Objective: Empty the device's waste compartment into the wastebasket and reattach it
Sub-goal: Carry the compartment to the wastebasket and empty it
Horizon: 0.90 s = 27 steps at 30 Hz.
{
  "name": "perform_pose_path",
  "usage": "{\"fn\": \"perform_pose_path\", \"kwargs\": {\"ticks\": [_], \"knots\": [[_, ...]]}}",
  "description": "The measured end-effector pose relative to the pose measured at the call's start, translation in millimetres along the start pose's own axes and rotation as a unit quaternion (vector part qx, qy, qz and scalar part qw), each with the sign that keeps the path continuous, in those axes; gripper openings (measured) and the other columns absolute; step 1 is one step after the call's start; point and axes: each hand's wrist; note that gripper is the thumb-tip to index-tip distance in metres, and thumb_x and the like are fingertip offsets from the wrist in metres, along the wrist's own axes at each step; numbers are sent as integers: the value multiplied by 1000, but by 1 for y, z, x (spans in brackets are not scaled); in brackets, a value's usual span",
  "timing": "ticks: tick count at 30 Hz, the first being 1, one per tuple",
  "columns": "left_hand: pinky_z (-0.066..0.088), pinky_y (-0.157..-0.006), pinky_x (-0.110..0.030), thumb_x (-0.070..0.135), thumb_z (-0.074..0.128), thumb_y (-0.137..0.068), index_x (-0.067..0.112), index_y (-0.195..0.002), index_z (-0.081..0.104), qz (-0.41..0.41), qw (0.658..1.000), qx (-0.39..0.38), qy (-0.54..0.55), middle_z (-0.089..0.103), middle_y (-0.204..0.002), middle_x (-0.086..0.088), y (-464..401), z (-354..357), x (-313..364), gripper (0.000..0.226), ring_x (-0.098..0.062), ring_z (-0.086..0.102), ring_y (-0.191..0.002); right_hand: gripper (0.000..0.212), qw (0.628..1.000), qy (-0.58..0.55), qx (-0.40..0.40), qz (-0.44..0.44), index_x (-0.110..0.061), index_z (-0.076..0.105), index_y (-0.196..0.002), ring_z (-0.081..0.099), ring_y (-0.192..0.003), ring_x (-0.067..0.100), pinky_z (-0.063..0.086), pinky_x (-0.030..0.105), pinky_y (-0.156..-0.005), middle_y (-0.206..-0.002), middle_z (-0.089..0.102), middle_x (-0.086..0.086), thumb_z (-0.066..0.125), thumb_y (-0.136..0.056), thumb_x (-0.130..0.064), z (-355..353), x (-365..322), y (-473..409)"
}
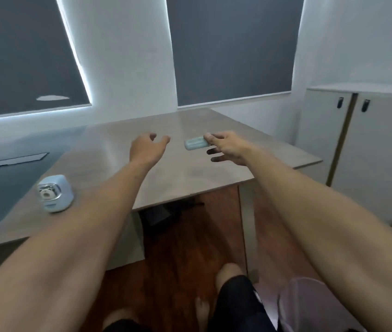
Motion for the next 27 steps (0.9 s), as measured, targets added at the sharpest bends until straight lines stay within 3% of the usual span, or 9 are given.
{"fn": "perform_pose_path", "kwargs": {"ticks": [2,5,9,14,17,19,27], "knots": [[41,-102,-33,50,58,-87,6,-128,63,25,999,-36,16,64,-132,-11,9,35,27,60,-29,56,-124,34,999,11,39,8,-8,60,-123,56,-91,19,55,43,-87,-115,53,7,52,-99,-31,-40,8,19],[42,-97,-30,53,56,-87,7,-125,65,48,993,-95,53,66,-128,-9,28,85,61,60,-27,59,-120,40,996,29,77,33,-7,58,-130,55,-88,16,54,37,-80,-116,51,6,51,-100,-33,-92,21,50],[43,-94,-28,51,56,-88,8,-120,69,82,975,-187,87,69,-122,-8,65,154,103,55,-26,61,-116,41,986,41,143,80,-9,58,-131,59,-94,16,52,43,-94,-114,55,3,53,-99,-34,-158,46,97],[40,-85,-24,46,56,-90,12,-108,73,96,952,-277,91,72,-114,-8,117,231,128,42,-25,62,-113,42,969,26,205,135,-7,57,-132,58,-91,16,54,31,-73,-102,58,-1,53,-99,-32,-215,91,150],[42,-97,-27,50,55,-90,12,-110,73,90,938,-322,87,71,-117,-8,147,273,124,46,-27,57,-120,42,959,23,227,166,-7,56,-134,58,-85,12,53,30,-72,-110,57,3,52,-99,-31,-235,128,174],[39,-94,-25,48,55,-90,12,-110,73,74,930,-350,81,70,-118,-8,166,302,118,45,-26,56,-122,42,953,15,232,192,-9,55,-134,58,-88,13,53,31,-74,-119,55,5,52,-99,-31,-247,159,186],[37,-91,-25,43,55,-92,9,-112,70,-12,896,-442,33,69,-118,-11,233,406,51,43,-29,53,-122,42,929,-16,225,293,-12,55,-135,61,-107,24,54,38,-85,-122,59,8,56,-97,-32,-260,290,220]]}}
Point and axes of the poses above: each hand's wrist, its own y-axis away from the middle knuckle, its own z-axis out of the palm, x = y × z
